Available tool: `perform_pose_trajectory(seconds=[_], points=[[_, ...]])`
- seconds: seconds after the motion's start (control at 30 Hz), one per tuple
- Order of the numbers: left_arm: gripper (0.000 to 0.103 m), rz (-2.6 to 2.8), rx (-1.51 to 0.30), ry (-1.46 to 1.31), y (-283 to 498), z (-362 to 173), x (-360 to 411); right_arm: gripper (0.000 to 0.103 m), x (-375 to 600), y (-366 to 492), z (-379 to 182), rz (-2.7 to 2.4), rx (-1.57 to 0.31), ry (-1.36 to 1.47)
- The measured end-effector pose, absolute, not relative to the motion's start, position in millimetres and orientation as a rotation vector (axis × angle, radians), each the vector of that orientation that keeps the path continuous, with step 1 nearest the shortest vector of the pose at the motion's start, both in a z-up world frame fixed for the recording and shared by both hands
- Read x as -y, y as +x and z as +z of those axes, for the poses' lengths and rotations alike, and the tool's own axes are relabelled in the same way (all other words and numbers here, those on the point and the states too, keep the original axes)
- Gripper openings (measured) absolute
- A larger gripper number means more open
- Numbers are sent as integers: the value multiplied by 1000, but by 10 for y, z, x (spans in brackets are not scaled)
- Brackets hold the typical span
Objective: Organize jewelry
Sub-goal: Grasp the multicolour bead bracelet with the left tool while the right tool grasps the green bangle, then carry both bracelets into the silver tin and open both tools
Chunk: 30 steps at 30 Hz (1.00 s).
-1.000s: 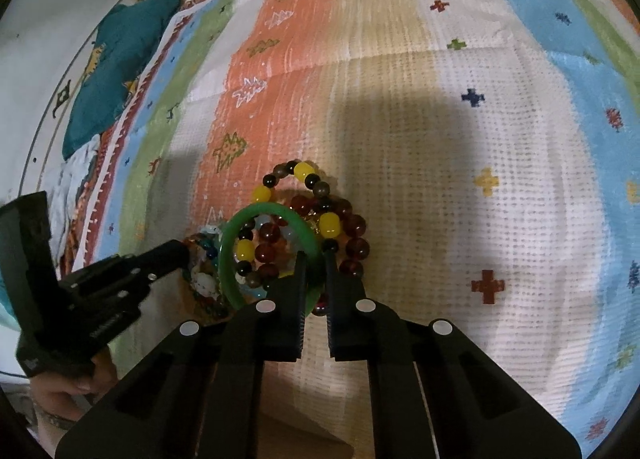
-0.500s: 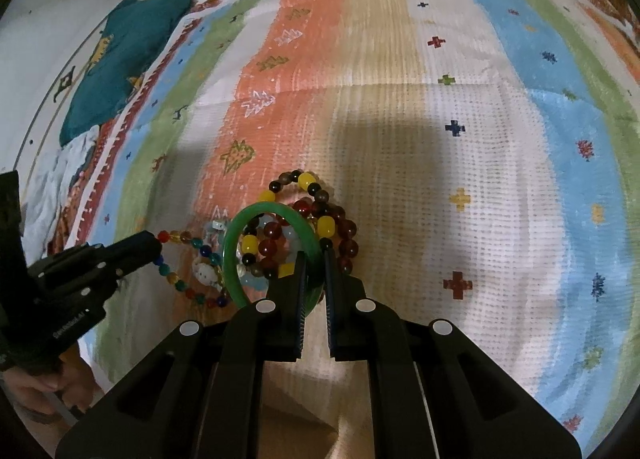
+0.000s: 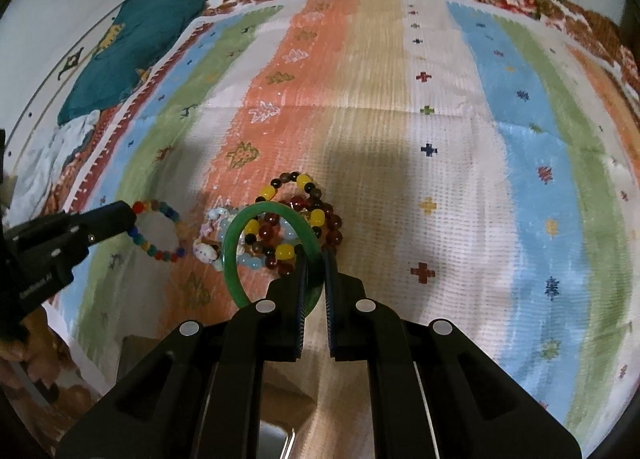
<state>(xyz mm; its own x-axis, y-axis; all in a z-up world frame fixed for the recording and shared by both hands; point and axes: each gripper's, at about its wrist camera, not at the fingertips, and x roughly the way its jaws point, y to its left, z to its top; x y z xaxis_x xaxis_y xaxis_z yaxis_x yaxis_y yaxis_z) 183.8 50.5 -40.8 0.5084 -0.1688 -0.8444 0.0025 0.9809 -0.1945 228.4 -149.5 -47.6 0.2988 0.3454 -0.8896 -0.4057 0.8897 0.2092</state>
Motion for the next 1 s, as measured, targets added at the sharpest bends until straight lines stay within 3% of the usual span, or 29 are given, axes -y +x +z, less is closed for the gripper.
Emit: perform_pose_trajectory(seconds=[1.0], points=[[9,-209,-865,-189,900,221,-193,9,1686,1341,90,561,-986,-138]])
